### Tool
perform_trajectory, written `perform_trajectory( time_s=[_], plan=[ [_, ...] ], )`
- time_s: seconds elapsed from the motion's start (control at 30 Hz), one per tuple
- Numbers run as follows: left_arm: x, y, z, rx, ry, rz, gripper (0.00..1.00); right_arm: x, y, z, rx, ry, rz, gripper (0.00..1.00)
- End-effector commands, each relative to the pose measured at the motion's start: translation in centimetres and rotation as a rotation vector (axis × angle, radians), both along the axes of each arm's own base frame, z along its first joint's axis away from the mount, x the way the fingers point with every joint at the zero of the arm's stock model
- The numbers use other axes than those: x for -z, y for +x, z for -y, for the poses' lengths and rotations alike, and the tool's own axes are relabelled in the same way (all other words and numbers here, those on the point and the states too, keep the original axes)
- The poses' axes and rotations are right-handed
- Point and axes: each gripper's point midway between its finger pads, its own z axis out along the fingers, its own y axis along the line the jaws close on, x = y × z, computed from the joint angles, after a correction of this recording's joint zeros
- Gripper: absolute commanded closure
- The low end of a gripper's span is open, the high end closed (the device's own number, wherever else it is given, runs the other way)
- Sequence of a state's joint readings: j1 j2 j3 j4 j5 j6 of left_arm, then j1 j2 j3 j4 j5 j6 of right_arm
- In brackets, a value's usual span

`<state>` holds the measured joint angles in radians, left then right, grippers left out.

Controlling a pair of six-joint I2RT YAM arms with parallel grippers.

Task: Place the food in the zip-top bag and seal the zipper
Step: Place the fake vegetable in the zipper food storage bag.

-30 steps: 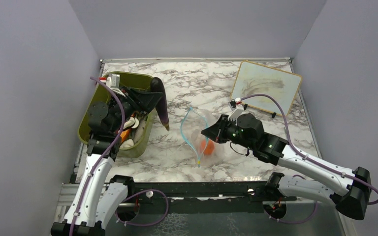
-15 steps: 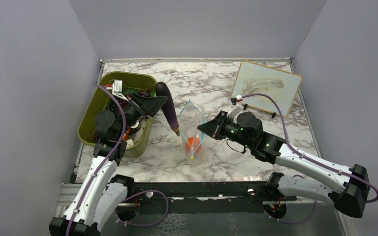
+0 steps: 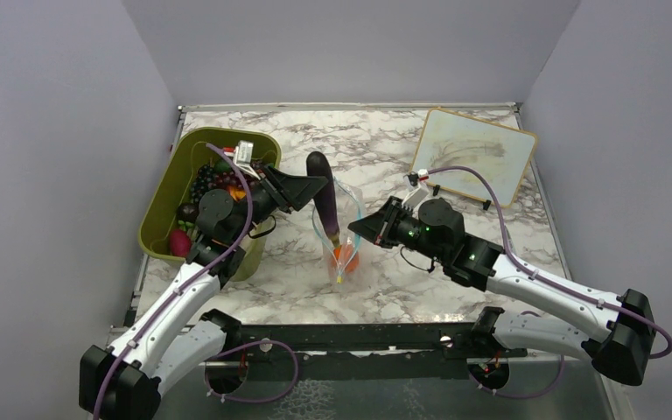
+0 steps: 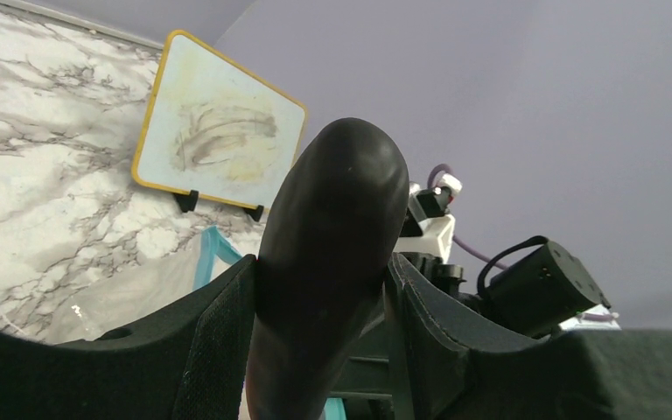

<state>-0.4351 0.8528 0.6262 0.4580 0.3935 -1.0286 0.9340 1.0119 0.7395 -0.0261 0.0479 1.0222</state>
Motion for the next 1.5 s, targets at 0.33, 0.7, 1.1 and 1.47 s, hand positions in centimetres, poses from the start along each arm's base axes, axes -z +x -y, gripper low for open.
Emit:
perform_trajectory(
  time_s=[0.33, 0.7, 1.1, 1.47],
  plan=[
    [2.7, 0.4, 1.3, -0.014, 0.090, 0.059, 0.74, -1.9, 0.5, -0.1, 0.021, 0.043, 0.048, 0.99],
    [3.4, -1.7, 3.4, 0.089, 0.066, 0.003, 0.74, -2.5, 1.9, 1.0, 0.106, 0.025, 0.090, 0.99],
    [8.2, -1.9, 4.3, 0.080, 0.204, -0.113, 0.71, -4.0, 2.5, 2.0, 0.163, 0.044, 0.134, 0.99],
    [9.8, -1.6, 4.6, 0.062, 0.297, -0.203, 0.51, -3.4, 2.4, 1.9, 0.153, 0.043, 0.124, 0.99]
  ],
)
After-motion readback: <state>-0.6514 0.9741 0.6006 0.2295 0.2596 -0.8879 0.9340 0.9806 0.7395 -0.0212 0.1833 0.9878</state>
